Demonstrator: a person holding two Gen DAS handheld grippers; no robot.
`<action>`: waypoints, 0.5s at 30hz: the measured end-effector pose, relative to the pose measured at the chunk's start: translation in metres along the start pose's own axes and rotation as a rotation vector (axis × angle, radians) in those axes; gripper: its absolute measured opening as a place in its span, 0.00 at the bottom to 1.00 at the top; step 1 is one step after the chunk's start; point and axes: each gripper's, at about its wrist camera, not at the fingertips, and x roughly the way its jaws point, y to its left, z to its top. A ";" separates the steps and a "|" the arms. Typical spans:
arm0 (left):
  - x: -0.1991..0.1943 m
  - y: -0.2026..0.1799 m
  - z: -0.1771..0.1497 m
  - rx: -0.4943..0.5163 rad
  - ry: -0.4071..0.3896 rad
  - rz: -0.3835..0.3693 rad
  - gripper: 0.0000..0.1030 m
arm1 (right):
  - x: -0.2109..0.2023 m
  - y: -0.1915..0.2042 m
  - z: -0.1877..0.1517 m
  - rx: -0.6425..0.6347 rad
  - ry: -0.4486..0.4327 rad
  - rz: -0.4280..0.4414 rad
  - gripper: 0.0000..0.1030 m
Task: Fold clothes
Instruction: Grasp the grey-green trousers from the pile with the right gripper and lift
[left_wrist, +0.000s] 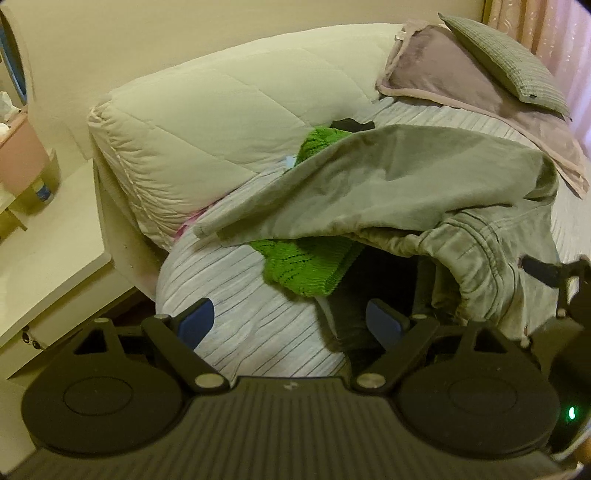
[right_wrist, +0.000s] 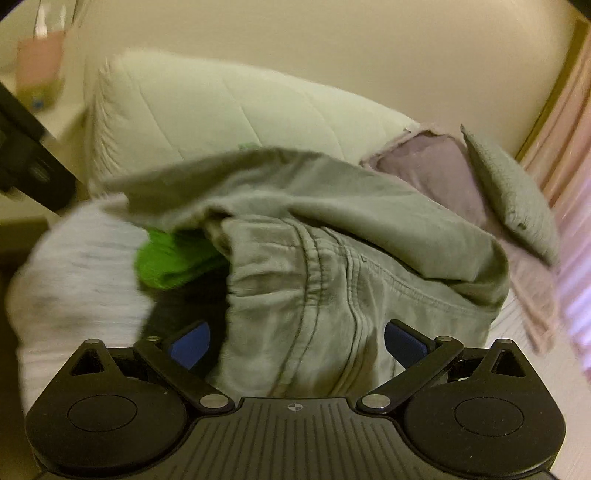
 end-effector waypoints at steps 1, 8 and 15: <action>-0.002 0.001 0.000 -0.001 -0.004 0.001 0.85 | -0.001 -0.010 -0.001 0.041 0.002 0.034 0.48; -0.019 -0.001 0.005 0.003 -0.050 0.012 0.85 | -0.051 -0.120 -0.002 0.499 -0.062 0.202 0.23; -0.052 -0.032 0.016 0.048 -0.144 -0.051 0.85 | -0.157 -0.258 0.003 0.966 -0.339 0.288 0.21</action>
